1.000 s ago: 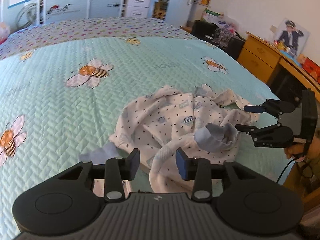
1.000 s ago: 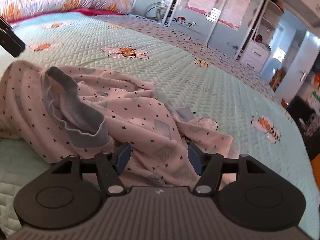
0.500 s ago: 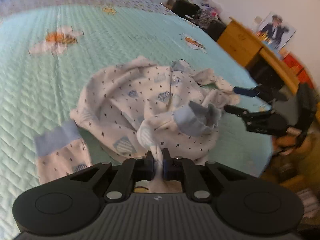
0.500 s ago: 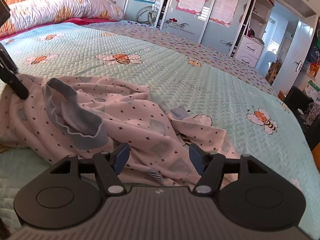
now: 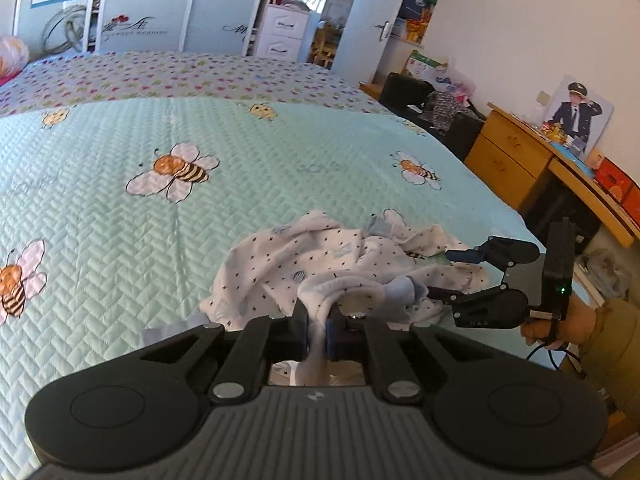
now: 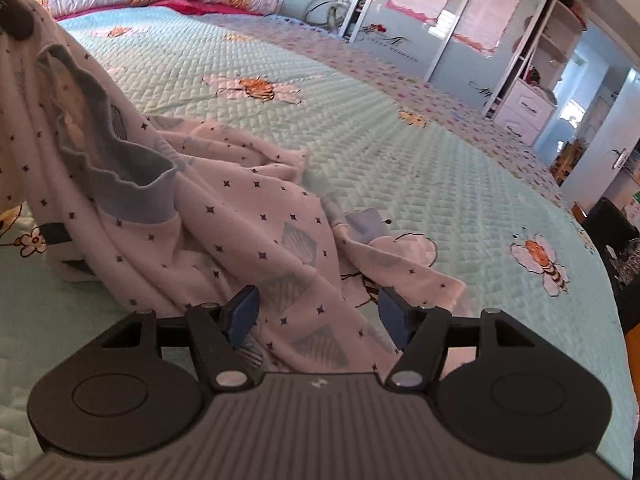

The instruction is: Fold clothes

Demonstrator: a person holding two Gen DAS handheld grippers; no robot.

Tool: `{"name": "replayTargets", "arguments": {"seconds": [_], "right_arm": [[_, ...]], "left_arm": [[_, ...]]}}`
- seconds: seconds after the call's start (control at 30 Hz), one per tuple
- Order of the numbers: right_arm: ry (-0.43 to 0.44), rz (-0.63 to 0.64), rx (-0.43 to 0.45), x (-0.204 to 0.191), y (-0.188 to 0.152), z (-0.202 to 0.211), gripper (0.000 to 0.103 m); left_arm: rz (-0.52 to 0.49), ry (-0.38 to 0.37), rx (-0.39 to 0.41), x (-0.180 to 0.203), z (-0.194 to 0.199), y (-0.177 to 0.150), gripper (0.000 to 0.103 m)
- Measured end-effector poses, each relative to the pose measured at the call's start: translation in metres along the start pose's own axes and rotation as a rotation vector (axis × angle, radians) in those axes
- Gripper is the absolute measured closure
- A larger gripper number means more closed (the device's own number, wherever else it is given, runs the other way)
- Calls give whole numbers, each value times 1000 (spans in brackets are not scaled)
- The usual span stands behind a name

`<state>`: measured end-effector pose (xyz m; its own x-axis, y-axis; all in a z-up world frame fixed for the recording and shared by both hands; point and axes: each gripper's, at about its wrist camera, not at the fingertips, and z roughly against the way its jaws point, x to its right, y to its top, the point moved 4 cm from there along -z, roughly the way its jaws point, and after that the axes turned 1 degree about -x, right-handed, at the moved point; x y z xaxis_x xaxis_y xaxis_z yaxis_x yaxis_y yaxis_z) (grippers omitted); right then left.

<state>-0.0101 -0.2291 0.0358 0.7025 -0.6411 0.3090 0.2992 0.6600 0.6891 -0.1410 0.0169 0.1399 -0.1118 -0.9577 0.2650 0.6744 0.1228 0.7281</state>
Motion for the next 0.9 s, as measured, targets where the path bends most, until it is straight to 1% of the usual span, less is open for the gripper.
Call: {"name": "replayTargets", "arguments": {"seconds": [0.07, 0.13, 0.2, 0.3, 0.33, 0.37, 0.4, 0.47, 0.57, 0.6, 0.7, 0.77, 0.8, 0.83, 0.87, 0.9], "right_arm": [[-1, -5, 16, -1, 4, 5, 36], [17, -5, 29, -2, 4, 12, 36], [16, 14, 7, -4, 1, 8, 36], [45, -9, -47, -4, -7, -8, 38], [68, -39, -63, -3, -8, -12, 53], [94, -81, -67, -2, -6, -12, 84], [112, -120, -67, -1, -4, -10, 94], [84, -147, -33, -1, 4, 5, 96], [104, -251, 41, 4, 16, 43, 96], [130, -296, 68, 8, 21, 60, 96], [224, -416, 144, 19, 39, 107, 96], [281, -466, 177, 26, 50, 125, 96], [288, -496, 179, 30, 56, 121, 95], [294, -523, 175, 34, 61, 115, 90], [295, -529, 148, 36, 64, 97, 80], [263, -510, 120, 35, 65, 76, 74]], "left_arm": [[2, 4, 7, -3, 3, -1, 96], [5, 8, 6, -6, 3, 0, 96], [13, 12, -3, -9, 0, -1, 96], [28, 17, -14, -11, -2, -5, 96], [26, 14, -10, -10, 1, -4, 96], [20, 9, -1, -9, 6, -4, 96], [15, 4, 7, -8, 10, -3, 96], [3, -6, 29, -7, 22, -1, 96], [4, -30, 69, -11, 49, 2, 96], [10, -29, 76, -14, 54, 3, 96], [45, 4, 73, -29, 52, 1, 96], [68, 27, 70, -39, 51, 0, 96], [79, 38, 69, -44, 51, 0, 96], [91, 49, 68, -49, 50, -1, 95], [102, 60, 67, -54, 50, -1, 95], [114, 71, 66, -59, 49, -2, 95]]}}
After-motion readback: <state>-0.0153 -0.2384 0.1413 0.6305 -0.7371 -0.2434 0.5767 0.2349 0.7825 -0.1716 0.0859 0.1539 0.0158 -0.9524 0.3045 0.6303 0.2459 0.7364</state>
